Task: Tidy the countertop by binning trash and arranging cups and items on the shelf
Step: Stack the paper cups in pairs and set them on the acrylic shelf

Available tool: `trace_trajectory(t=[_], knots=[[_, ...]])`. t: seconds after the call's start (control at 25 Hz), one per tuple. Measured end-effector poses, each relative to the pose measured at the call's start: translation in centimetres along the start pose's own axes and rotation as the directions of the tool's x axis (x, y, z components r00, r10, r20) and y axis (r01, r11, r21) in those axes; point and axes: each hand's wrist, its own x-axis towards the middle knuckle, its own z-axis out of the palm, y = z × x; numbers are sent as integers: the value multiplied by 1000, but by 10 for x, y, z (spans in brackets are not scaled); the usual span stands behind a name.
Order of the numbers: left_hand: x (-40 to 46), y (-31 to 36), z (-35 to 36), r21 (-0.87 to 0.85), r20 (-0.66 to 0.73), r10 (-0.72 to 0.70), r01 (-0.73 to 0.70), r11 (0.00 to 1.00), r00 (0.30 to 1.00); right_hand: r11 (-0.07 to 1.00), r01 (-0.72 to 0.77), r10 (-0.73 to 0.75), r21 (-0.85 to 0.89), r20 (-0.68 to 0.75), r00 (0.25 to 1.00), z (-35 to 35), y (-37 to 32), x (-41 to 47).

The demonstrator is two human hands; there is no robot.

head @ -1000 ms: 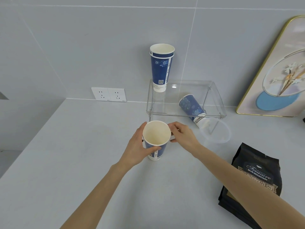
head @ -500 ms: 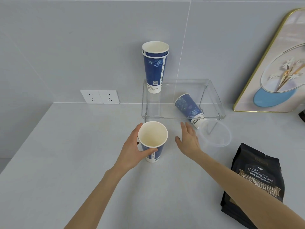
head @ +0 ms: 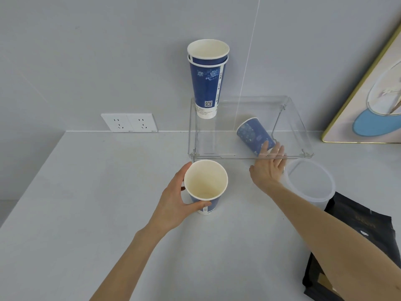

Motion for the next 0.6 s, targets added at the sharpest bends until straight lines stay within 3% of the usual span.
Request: trace_trajectory(t=[0.12, 0.36, 0.6], knots=[[3, -2, 0, -7, 11, -9, 9, 1000, 1000, 996, -86, 86, -26, 0, 996, 8, 3, 11], [3, -6, 1, -17, 18, -15, 15, 1000, 1000, 993, -121, 119, -7, -105, 987, 11, 1, 18], [3, -3, 1, -23, 10, -6, 6, 1000, 1000, 995, -91, 92, 29, -41, 995, 6, -10, -3]])
